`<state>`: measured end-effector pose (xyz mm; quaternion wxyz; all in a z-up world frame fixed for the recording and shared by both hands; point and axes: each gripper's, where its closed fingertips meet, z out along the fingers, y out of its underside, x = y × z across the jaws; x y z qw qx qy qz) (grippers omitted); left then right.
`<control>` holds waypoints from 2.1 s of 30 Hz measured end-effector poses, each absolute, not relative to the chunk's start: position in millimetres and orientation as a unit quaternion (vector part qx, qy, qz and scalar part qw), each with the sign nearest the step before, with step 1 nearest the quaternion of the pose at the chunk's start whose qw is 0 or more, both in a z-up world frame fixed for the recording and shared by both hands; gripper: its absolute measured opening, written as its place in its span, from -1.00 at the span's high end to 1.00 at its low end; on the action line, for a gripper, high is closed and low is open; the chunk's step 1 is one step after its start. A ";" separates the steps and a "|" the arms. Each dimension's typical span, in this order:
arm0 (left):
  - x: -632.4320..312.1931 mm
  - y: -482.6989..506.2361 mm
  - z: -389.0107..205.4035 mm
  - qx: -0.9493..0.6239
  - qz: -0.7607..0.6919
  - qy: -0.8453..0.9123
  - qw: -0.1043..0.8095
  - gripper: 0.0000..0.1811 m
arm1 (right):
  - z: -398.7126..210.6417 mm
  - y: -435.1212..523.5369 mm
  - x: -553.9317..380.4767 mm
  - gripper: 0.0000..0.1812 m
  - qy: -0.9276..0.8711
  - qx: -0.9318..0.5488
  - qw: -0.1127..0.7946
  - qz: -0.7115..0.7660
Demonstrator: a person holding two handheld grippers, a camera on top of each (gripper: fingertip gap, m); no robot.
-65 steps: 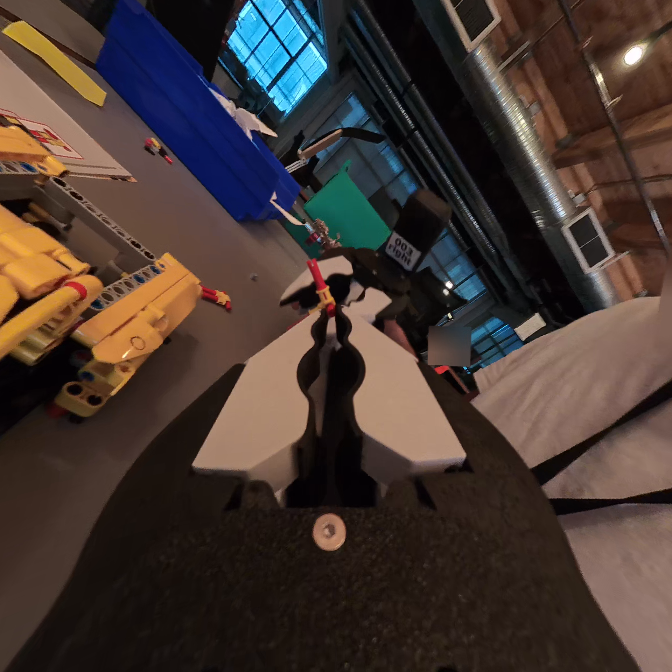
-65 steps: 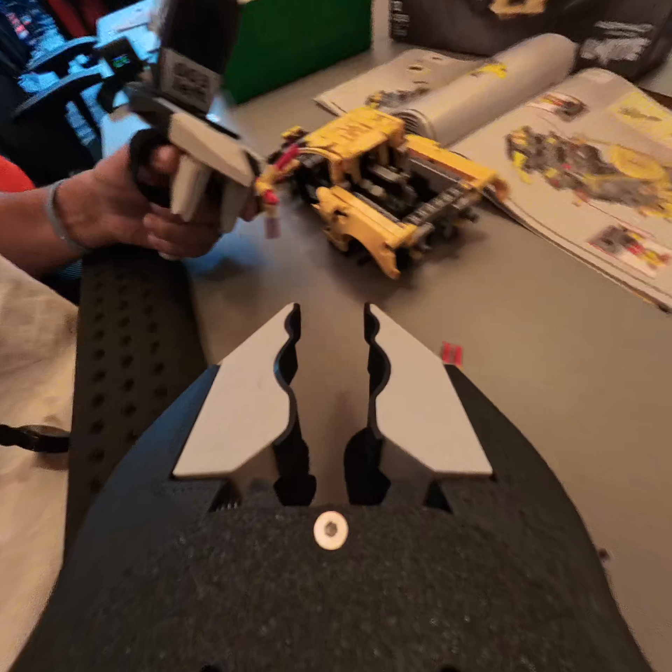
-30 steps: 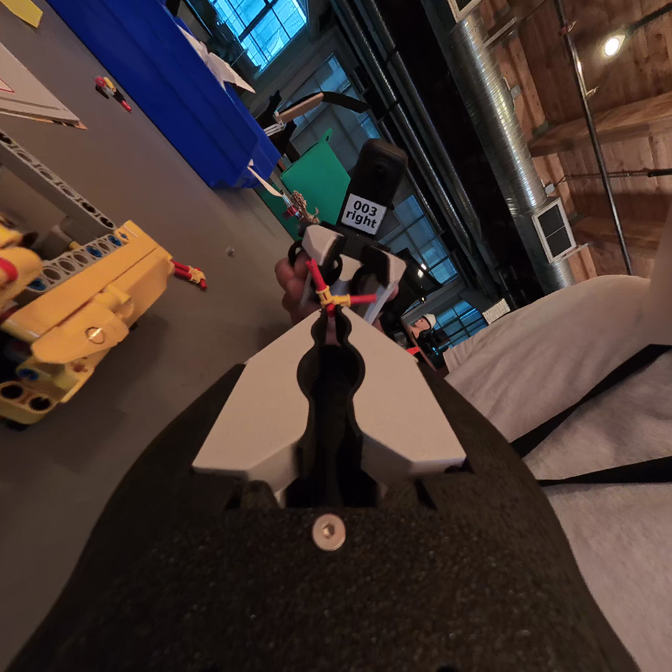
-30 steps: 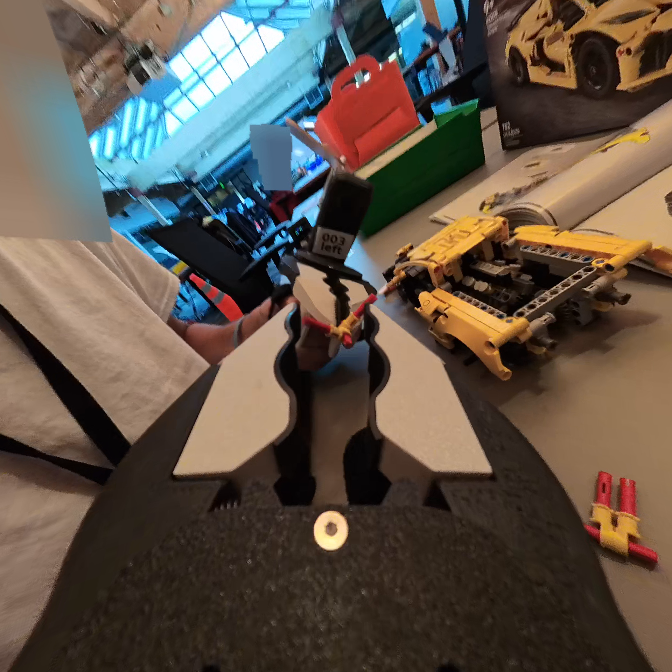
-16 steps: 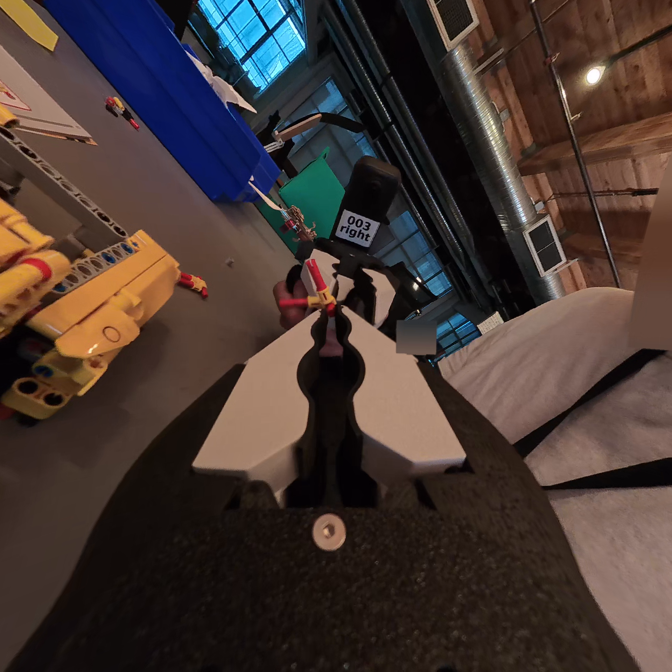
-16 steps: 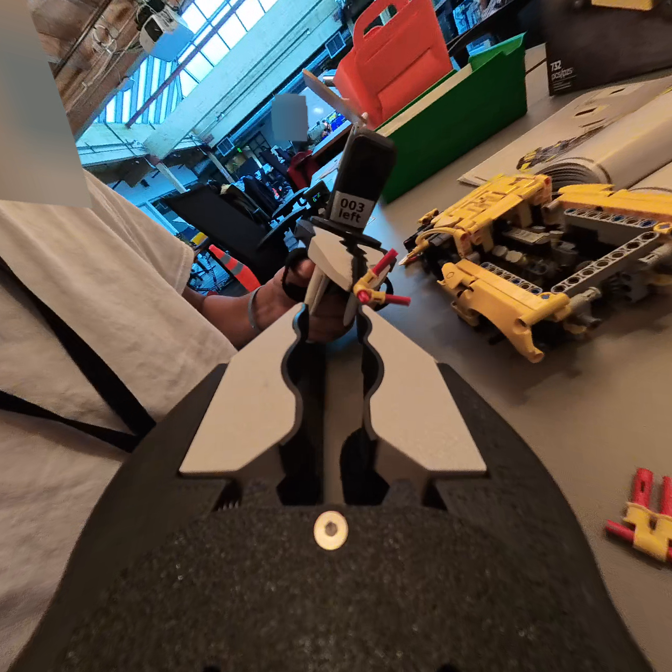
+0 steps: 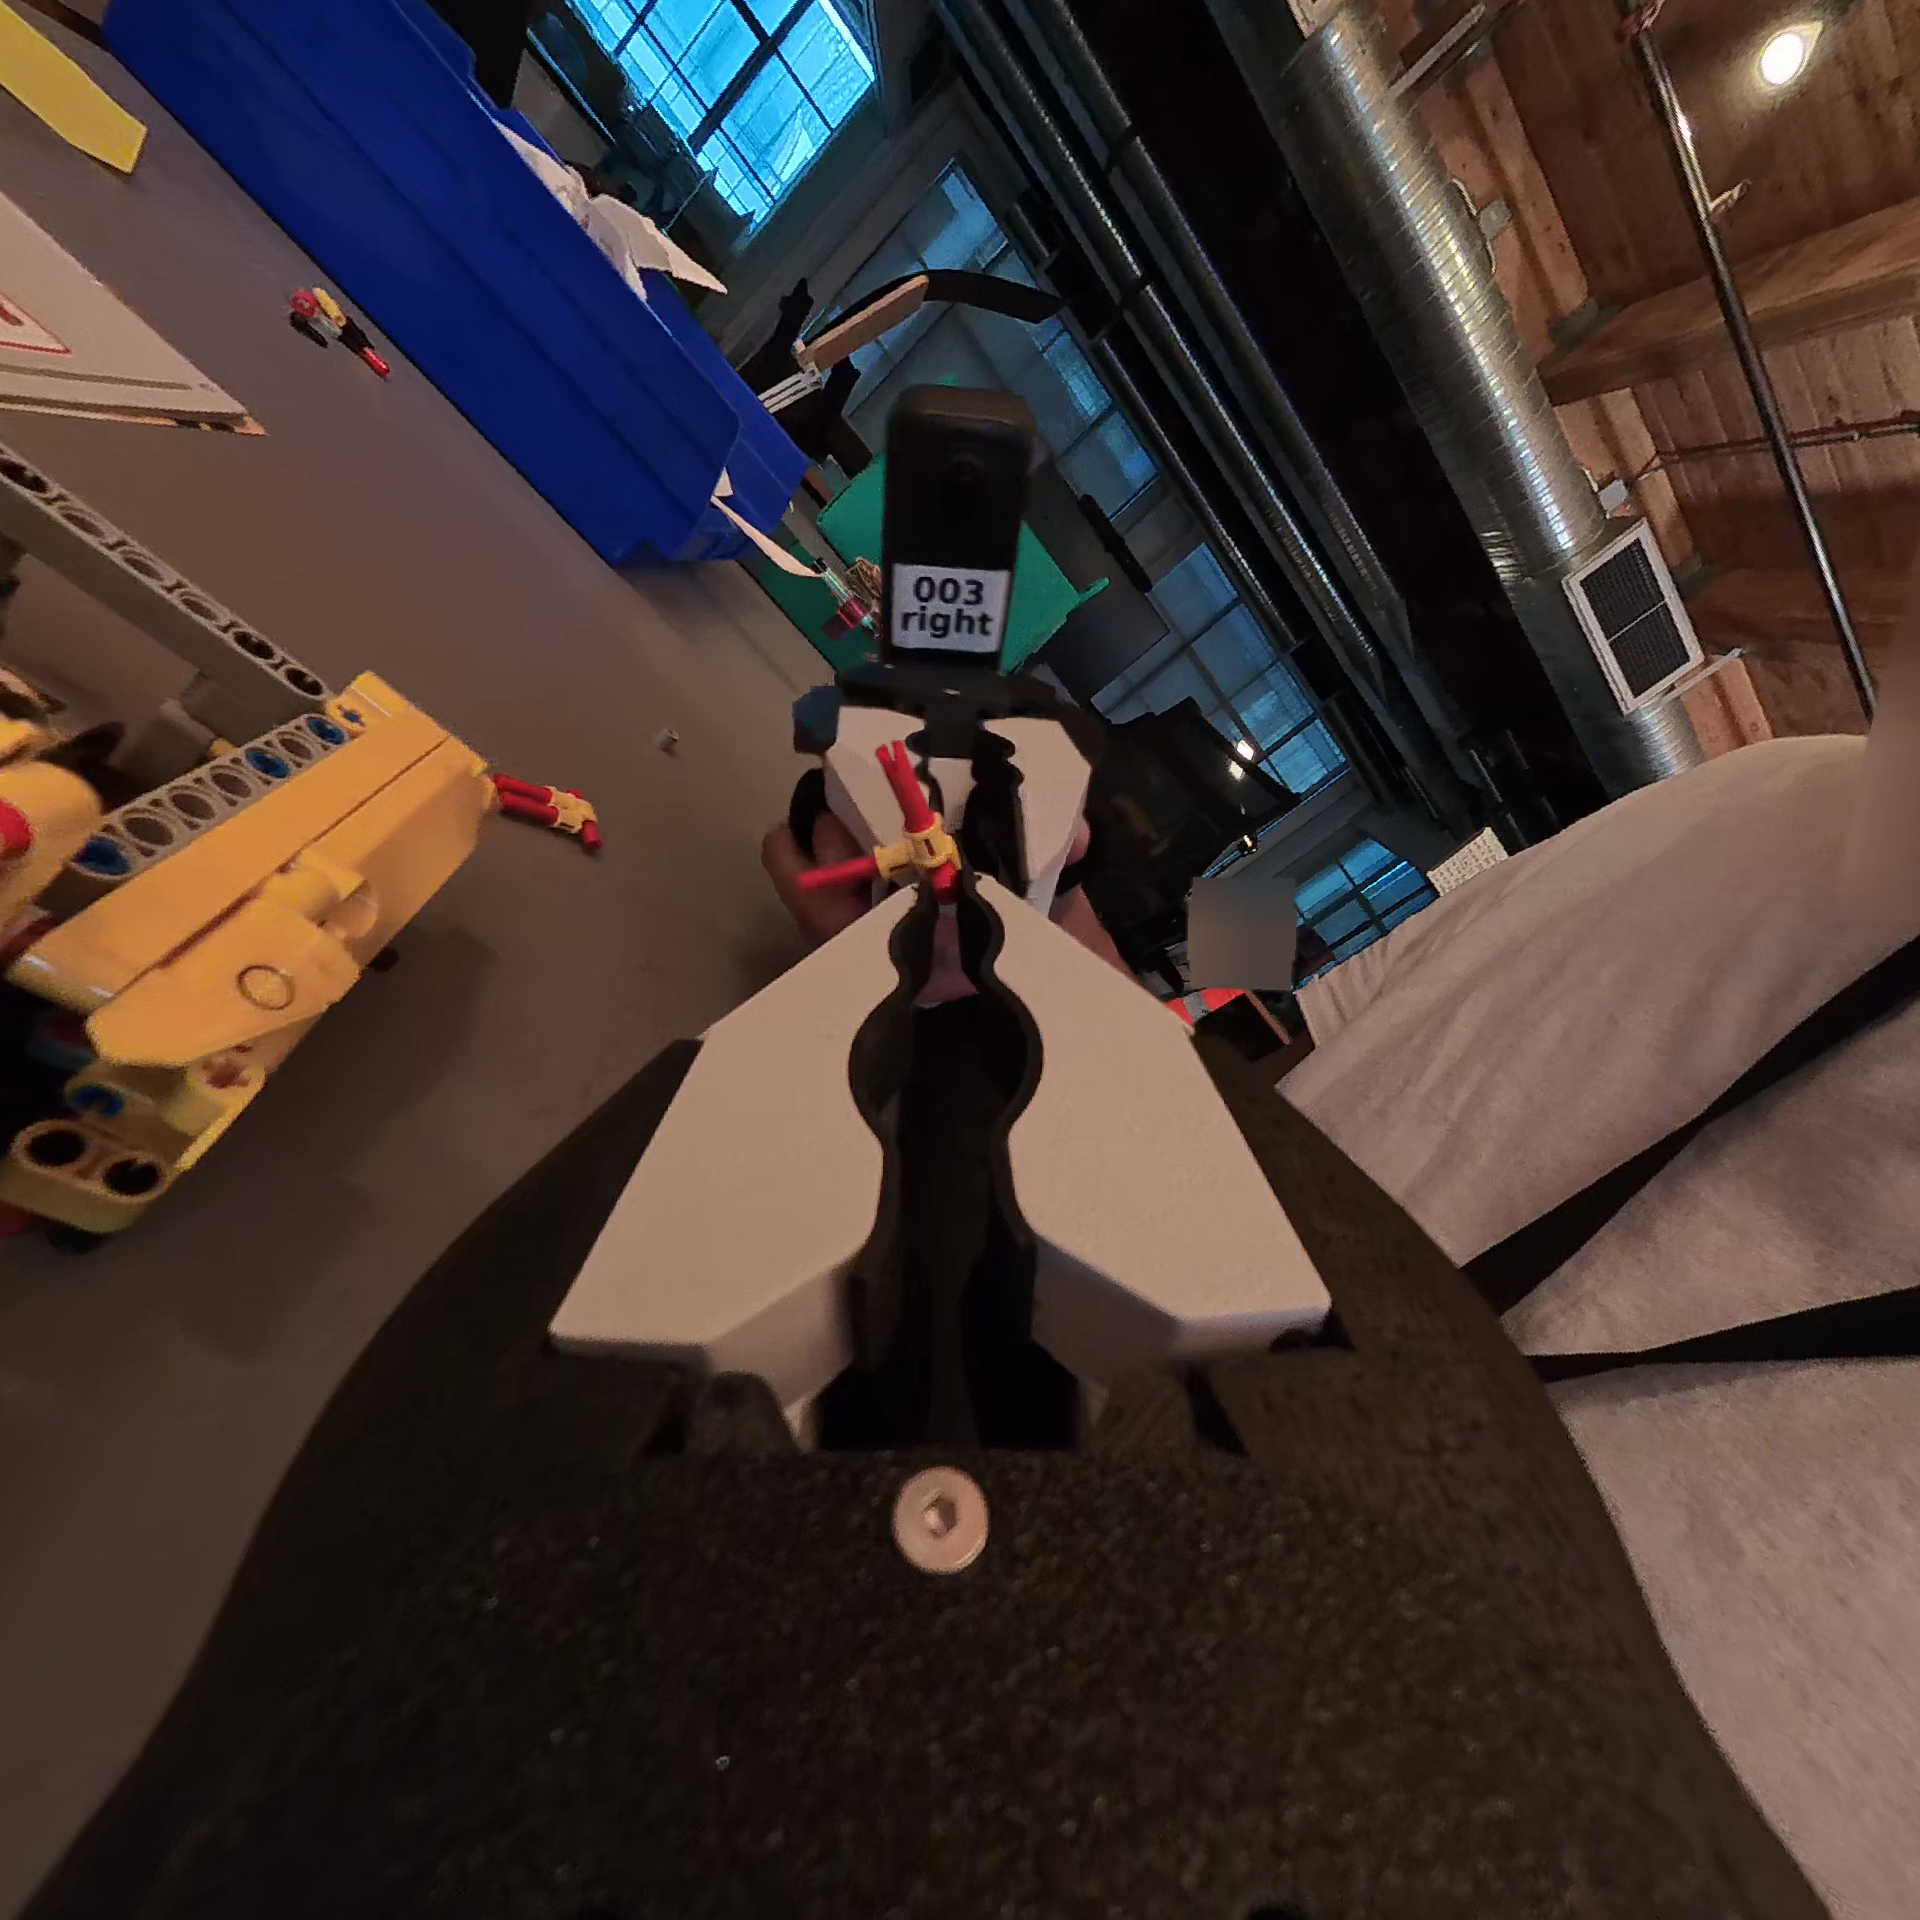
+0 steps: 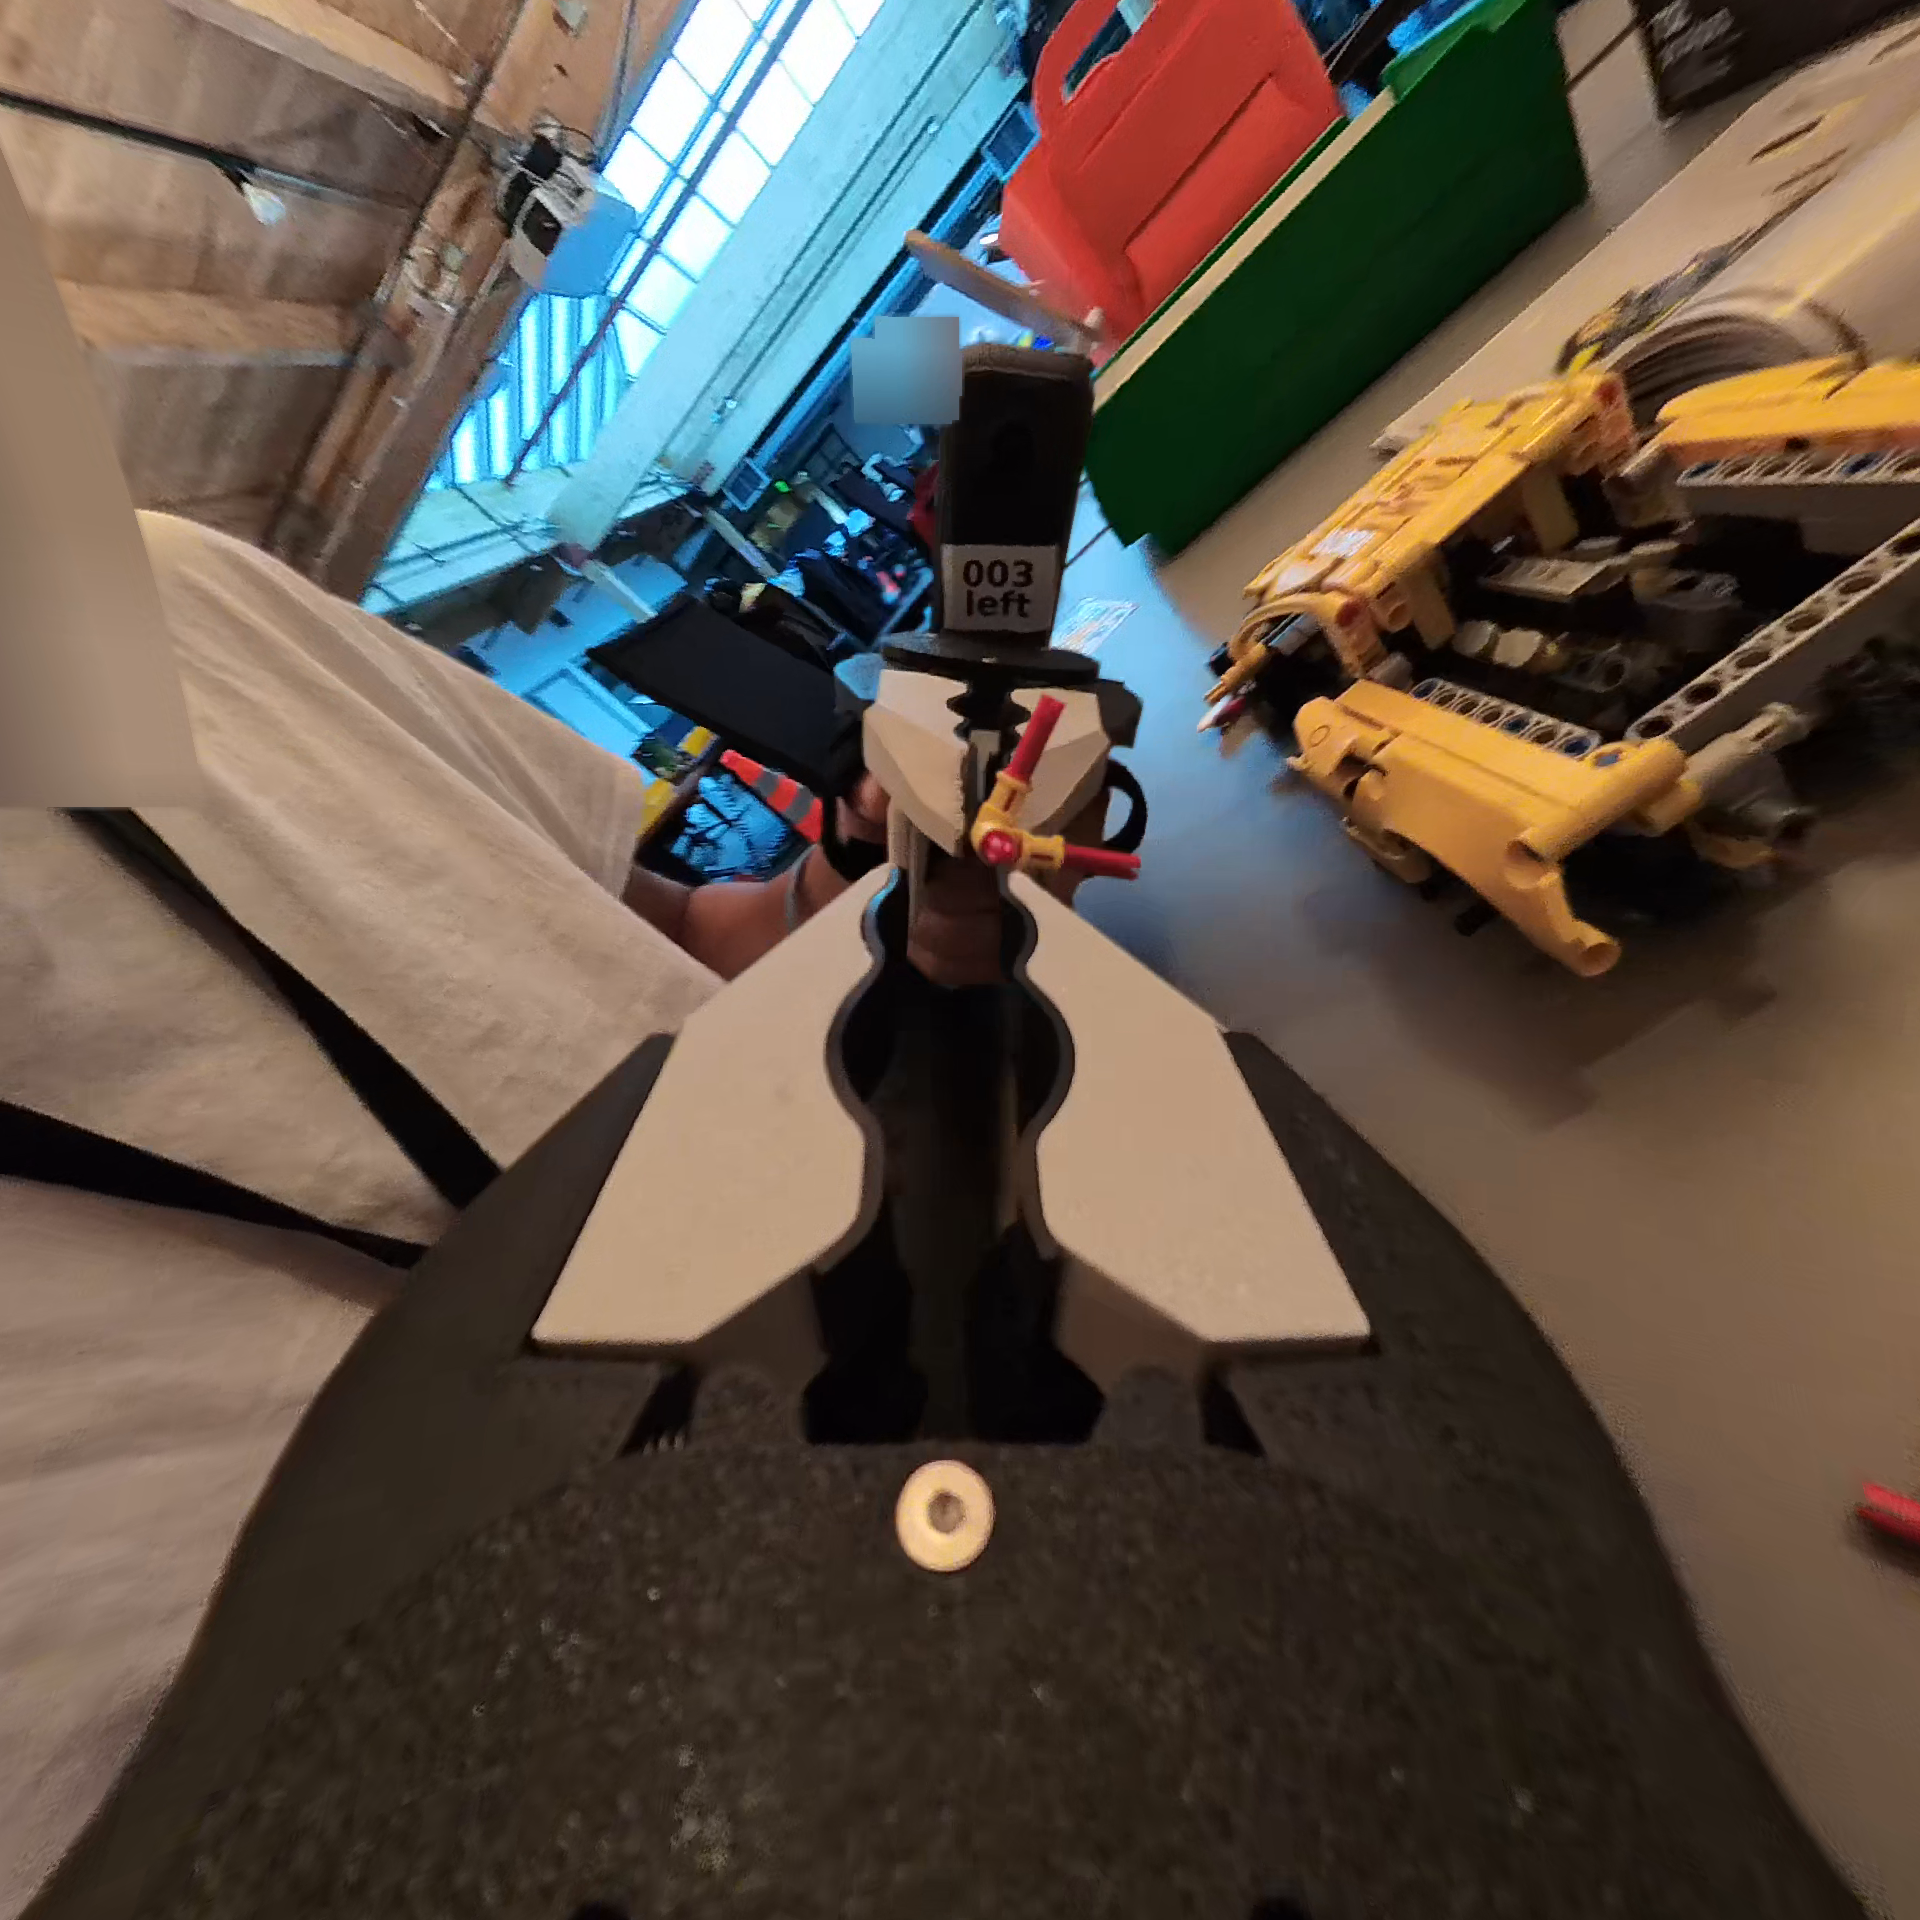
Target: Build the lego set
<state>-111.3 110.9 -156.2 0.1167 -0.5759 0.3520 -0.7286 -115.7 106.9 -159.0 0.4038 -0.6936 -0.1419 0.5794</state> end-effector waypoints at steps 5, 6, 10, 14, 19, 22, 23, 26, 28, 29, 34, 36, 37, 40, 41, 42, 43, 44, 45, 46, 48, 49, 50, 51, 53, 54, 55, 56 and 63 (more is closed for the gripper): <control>-111.6 100.9 -153.5 -0.562 -0.724 0.381 0.124 0.96 | -163.7 99.8 -114.9 0.72 -0.124 -0.686 0.344 0.629; -111.3 98.1 -153.7 -0.560 -0.723 0.386 0.122 0.96 | -161.7 101.4 -115.1 0.72 -0.119 -0.682 0.348 0.632; -109.2 92.4 -158.9 -0.565 -0.714 0.400 0.109 0.96 | -151.5 104.4 -112.0 0.81 -0.111 -0.663 0.363 0.645; -108.5 92.7 -161.1 -0.569 -0.710 0.401 0.108 0.96 | -158.6 107.1 -110.7 0.94 -0.108 -0.679 0.370 0.625; -106.8 87.4 -170.1 -0.578 -0.681 0.435 0.115 0.97 | -165.3 106.7 -113.9 0.94 -0.108 -0.691 0.359 0.618; -105.8 85.8 -175.5 -0.582 -0.656 0.460 0.135 0.97 | -169.3 106.5 -114.7 0.94 -0.105 -0.696 0.350 0.618; -105.5 85.8 -177.8 -0.585 -0.648 0.468 0.141 0.97 | -171.3 106.1 -114.7 0.94 -0.106 -0.700 0.347 0.615; -105.7 85.4 -179.9 -0.585 -0.640 0.476 0.146 0.97 | -177.2 102.5 -118.4 0.91 -0.121 -0.710 0.338 0.606; -105.7 87.5 -181.8 -0.591 -0.638 0.473 0.144 0.97 | -178.7 104.0 -118.8 0.94 -0.128 -0.717 0.346 0.591; -105.5 88.9 -182.1 -0.593 -0.638 0.469 0.144 0.97 | -179.3 105.4 -118.5 0.94 -0.135 -0.723 0.354 0.577; -106.3 87.7 -181.3 -0.589 -0.641 0.471 0.143 0.97 | -177.7 104.4 -119.6 0.94 -0.129 -0.715 0.346 0.594; -106.3 87.1 -181.7 -0.589 -0.643 0.470 0.137 0.96 | -175.6 105.1 -118.9 0.94 -0.123 -0.709 0.348 0.601; -106.3 86.5 -181.7 -0.588 -0.643 0.471 0.135 0.96 | -174.6 105.2 -118.4 0.94 -0.121 -0.707 0.348 0.603; -106.3 84.2 -181.7 -0.585 -0.643 0.476 0.133 0.96 | -174.9 103.9 -119.8 0.94 -0.122 -0.707 0.345 0.606; -106.2 84.4 -181.8 -0.586 -0.643 0.476 0.134 0.96 | -175.3 103.9 -119.9 0.94 -0.123 -0.708 0.346 0.603; -105.7 85.7 -182.5 -0.589 -0.640 0.474 0.137 0.96 | -175.9 105.0 -118.9 0.94 -0.127 -0.713 0.352 0.593; -105.3 87.6 -183.5 -0.594 -0.635 0.473 0.141 0.96 | -176.8 106.3 -117.4 0.94 -0.130 -0.719 0.360 0.580; -105.7 90.1 -184.1 -0.599 -0.630 0.472 0.147 0.87 | -177.6 107.9 -114.8 0.94 -0.127 -0.725 0.364 0.570; -107.0 94.1 -184.0 -0.604 -0.624 0.470 0.158 0.71 | -181.3 111.1 -110.0 0.94 -0.119 -0.738 0.367 0.554; -109.9 99.4 -183.6 -0.609 -0.617 0.469 0.171 0.65 | -189.4 113.9 -104.4 0.94 -0.115 -0.758 0.364 0.529; -120.1 111.2 -177.5 -0.610 -0.608 0.469 0.197 0.59 | -211.8 113.0 -96.6 0.94 -0.126 -0.802 0.338 0.476; -127.0 118.8 -172.2 -0.607 -0.602 0.473 0.213 0.59 | -222.2 111.0 -94.9 0.94 -0.137 -0.819 0.321 0.455; -134.7 129.5 -167.5 -0.607 -0.588 0.480 0.235 0.59 | -230.1 108.8 -94.6 0.94 -0.149 -0.832 0.306 0.439; -143.4 143.7 -164.7 -0.610 -0.562 0.492 0.263 0.57 | -236.0 109.8 -92.8 0.94 -0.155 -0.842 0.303 0.419; -163.1 181.1 -163.1 -0.628 -0.487 0.511 0.327 0.54 | -247.6 110.8 -89.9 0.94 -0.177 -0.861 0.295 0.373; -173.0 200.1 -163.5 -0.636 -0.451 0.517 0.353 0.48 | -253.0 110.9 -89.1 0.94 -0.186 -0.868 0.290 0.357; -182.4 218.0 -165.6 -0.645 -0.419 0.521 0.371 0.42 | -256.7 111.6 -88.9 0.93 -0.187 -0.872 0.285 0.350; -191.1 235.1 -169.8 -0.653 -0.391 0.524 0.383 0.36 | -255.2 112.3 -90.8 0.94 -0.182 -0.869 0.284 0.361; -211.1 275.3 -207.8 -0.660 -0.396 0.560 0.306 -0.13 | -260.1 121.8 -77.6 0.93 -0.189 -0.881 0.299 0.314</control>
